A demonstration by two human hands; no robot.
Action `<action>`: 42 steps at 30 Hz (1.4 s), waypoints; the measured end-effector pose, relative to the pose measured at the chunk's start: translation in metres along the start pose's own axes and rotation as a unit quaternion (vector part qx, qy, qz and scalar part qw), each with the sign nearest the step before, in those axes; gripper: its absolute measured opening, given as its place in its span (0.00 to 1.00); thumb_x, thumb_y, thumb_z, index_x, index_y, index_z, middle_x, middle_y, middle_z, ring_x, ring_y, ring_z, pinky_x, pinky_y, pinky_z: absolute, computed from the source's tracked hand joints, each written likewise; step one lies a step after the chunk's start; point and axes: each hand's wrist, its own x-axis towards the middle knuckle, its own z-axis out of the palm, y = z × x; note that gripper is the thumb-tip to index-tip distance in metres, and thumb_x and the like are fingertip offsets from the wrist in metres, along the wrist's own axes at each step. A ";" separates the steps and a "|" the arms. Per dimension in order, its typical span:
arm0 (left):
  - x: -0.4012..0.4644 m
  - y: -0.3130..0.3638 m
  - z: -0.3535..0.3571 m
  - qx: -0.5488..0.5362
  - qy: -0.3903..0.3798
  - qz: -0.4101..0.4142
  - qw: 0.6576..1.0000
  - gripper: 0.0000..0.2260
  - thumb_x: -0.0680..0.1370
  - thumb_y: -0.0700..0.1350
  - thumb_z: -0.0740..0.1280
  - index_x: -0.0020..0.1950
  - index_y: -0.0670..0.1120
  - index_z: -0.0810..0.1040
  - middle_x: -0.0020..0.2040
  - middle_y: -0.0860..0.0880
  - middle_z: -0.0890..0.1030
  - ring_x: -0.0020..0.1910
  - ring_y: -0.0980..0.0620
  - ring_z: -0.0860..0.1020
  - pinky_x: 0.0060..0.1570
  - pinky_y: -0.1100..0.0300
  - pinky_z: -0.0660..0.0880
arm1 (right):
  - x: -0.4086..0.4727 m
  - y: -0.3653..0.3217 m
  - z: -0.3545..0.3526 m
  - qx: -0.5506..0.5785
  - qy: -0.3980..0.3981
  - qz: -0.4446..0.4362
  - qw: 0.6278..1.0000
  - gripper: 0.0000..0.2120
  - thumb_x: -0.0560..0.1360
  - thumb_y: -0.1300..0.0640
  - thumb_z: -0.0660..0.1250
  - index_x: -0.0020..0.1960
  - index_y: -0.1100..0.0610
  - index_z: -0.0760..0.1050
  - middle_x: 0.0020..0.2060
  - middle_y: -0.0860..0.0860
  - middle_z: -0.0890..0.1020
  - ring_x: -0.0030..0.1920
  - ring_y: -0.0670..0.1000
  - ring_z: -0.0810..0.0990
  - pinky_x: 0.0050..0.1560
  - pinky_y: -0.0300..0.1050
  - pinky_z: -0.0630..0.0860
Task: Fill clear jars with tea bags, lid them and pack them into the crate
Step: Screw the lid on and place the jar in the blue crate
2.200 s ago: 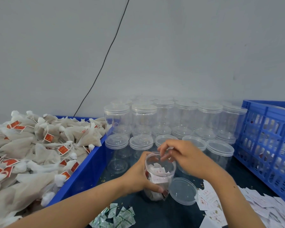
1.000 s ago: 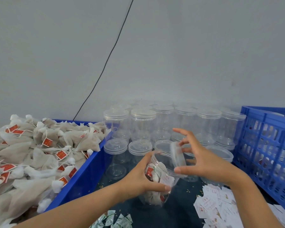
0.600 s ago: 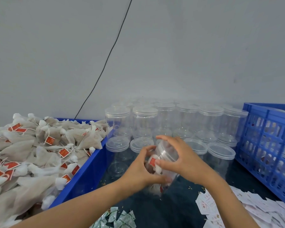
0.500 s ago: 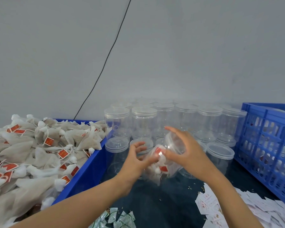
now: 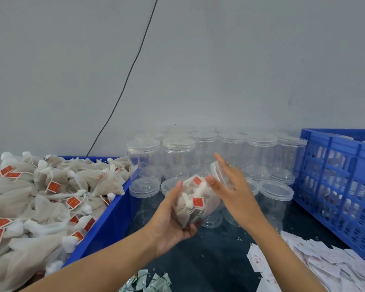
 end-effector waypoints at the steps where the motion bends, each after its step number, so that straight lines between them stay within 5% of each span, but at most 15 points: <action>1: 0.000 0.001 0.000 0.003 -0.001 -0.001 1.000 0.28 0.65 0.64 0.70 0.53 0.43 0.83 0.48 0.39 0.83 0.39 0.44 0.80 0.30 0.63 0.71 | -0.001 -0.001 0.000 -0.010 -0.006 -0.014 1.000 0.45 0.57 0.17 0.52 0.72 0.32 0.57 0.56 0.32 0.65 0.54 0.21 0.62 0.50 0.19 0.60; 6: 0.004 0.003 -0.004 0.036 -0.020 -0.075 0.996 0.35 0.66 0.70 0.63 0.44 0.38 0.86 0.41 0.40 0.81 0.28 0.49 0.76 0.19 0.68 0.66 | -0.003 -0.003 -0.007 -0.027 -0.035 -0.121 0.992 0.22 0.71 0.33 0.57 0.65 0.30 0.65 0.57 0.42 0.70 0.60 0.37 0.70 0.52 0.23 0.68; 14: 0.006 0.007 -0.013 0.089 -0.120 -0.219 0.964 0.39 0.73 0.73 0.55 0.55 0.38 0.82 0.45 0.39 0.79 0.24 0.52 0.73 0.17 0.69 0.66 | -0.001 0.007 -0.029 0.041 -0.164 -0.151 0.974 0.20 0.72 0.43 0.63 0.64 0.36 0.73 0.59 0.42 0.73 0.63 0.43 0.72 0.59 0.28 0.68; 17: 0.003 0.002 -0.005 0.063 -0.088 -0.167 0.980 0.37 0.74 0.70 0.56 0.56 0.37 0.81 0.44 0.40 0.79 0.28 0.50 0.75 0.22 0.66 0.72 | 0.002 0.007 -0.024 0.050 -0.110 -0.095 0.988 0.19 0.71 0.39 0.61 0.62 0.34 0.74 0.57 0.43 0.75 0.60 0.40 0.74 0.54 0.29 0.72; 21: 0.006 -0.017 0.004 0.099 0.009 0.058 0.993 0.30 0.74 0.66 0.57 0.61 0.45 0.77 0.47 0.43 0.84 0.37 0.51 0.81 0.34 0.60 0.78 | 0.002 0.011 -0.015 -0.057 -0.041 0.019 0.997 0.19 0.77 0.36 0.54 0.63 0.39 0.73 0.59 0.39 0.76 0.59 0.39 0.73 0.56 0.36 0.67; 23: 0.008 -0.021 0.004 0.110 0.037 0.113 0.987 0.27 0.76 0.64 0.56 0.66 0.46 0.73 0.51 0.43 0.84 0.41 0.52 0.82 0.37 0.59 0.78 | 0.000 0.011 -0.015 -0.089 -0.068 0.057 0.992 0.27 0.77 0.34 0.47 0.67 0.46 0.70 0.53 0.35 0.70 0.55 0.34 0.66 0.57 0.37 0.64; 24: 0.006 -0.019 0.004 0.112 0.038 0.115 0.986 0.27 0.77 0.64 0.55 0.65 0.46 0.74 0.50 0.43 0.84 0.40 0.52 0.81 0.36 0.59 0.77 | 0.001 0.009 -0.016 -0.079 -0.094 0.066 0.990 0.34 0.74 0.31 0.46 0.71 0.48 0.66 0.64 0.35 0.70 0.52 0.32 0.60 0.61 0.37 0.62; 25: 0.005 -0.015 0.003 0.108 0.037 0.106 0.988 0.28 0.76 0.65 0.55 0.62 0.45 0.77 0.47 0.42 0.84 0.37 0.51 0.80 0.34 0.60 0.76 | 0.007 0.006 -0.013 -0.072 -0.117 0.065 0.988 0.42 0.68 0.25 0.45 0.74 0.49 0.61 0.74 0.42 0.58 0.64 0.51 0.47 0.67 0.40 0.60; 26: 0.003 -0.011 0.002 0.096 0.031 0.090 0.991 0.29 0.75 0.66 0.56 0.57 0.44 0.81 0.43 0.42 0.83 0.33 0.49 0.79 0.30 0.61 0.75 | 0.010 0.000 -0.013 -0.058 -0.132 0.059 0.988 0.51 0.61 0.19 0.45 0.76 0.47 0.56 0.74 0.42 0.60 0.74 0.39 0.57 0.72 0.43 0.55; 28: -0.001 -0.004 0.002 0.065 0.016 0.060 0.996 0.30 0.74 0.67 0.56 0.46 0.43 0.86 0.39 0.41 0.81 0.29 0.48 0.76 0.24 0.64 0.71 | 0.017 -0.006 -0.015 0.004 -0.140 0.057 0.989 0.60 0.51 0.14 0.51 0.76 0.45 0.55 0.76 0.43 0.56 0.76 0.44 0.54 0.75 0.49 0.55; 32: 0.002 -0.007 0.002 0.100 0.033 0.116 0.988 0.29 0.76 0.65 0.55 0.58 0.43 0.80 0.47 0.40 0.82 0.38 0.46 0.78 0.33 0.58 0.74 | -0.004 -0.003 -0.018 0.007 -0.153 0.017 0.988 0.23 0.74 0.34 0.54 0.70 0.29 0.58 0.69 0.32 0.59 0.68 0.30 0.57 0.66 0.36 0.53; 36: 0.005 -0.004 -0.002 0.178 0.064 0.206 0.960 0.27 0.73 0.63 0.61 0.68 0.51 0.66 0.62 0.43 0.78 0.57 0.45 0.80 0.56 0.48 0.77 | -0.004 0.006 -0.011 -0.048 -0.095 0.070 0.992 0.34 0.70 0.27 0.44 0.72 0.39 0.58 0.74 0.43 0.61 0.70 0.41 0.59 0.63 0.39 0.54; 39: 0.000 0.000 0.001 0.140 0.043 0.159 0.976 0.27 0.75 0.65 0.60 0.64 0.45 0.74 0.52 0.43 0.82 0.43 0.49 0.81 0.38 0.56 0.78 | 0.010 -0.002 -0.008 -0.011 -0.068 0.028 0.997 0.67 0.47 0.13 0.41 0.77 0.51 0.52 0.77 0.49 0.56 0.74 0.46 0.57 0.72 0.43 0.54; 40: -0.001 0.001 0.002 0.109 0.040 0.134 0.984 0.28 0.76 0.65 0.58 0.60 0.43 0.78 0.47 0.42 0.82 0.38 0.50 0.79 0.31 0.59 0.75 | 0.017 -0.003 -0.006 0.000 -0.066 0.013 0.998 0.67 0.45 0.12 0.43 0.76 0.49 0.52 0.77 0.48 0.55 0.75 0.47 0.56 0.74 0.45 0.55; 42: -0.001 0.000 0.002 0.054 0.036 0.097 0.993 0.28 0.76 0.65 0.57 0.56 0.42 0.80 0.42 0.41 0.81 0.33 0.49 0.76 0.26 0.61 0.71 | 0.010 -0.004 -0.006 0.020 -0.107 -0.049 0.993 0.44 0.63 0.19 0.51 0.74 0.37 0.54 0.75 0.38 0.57 0.75 0.41 0.56 0.73 0.45 0.58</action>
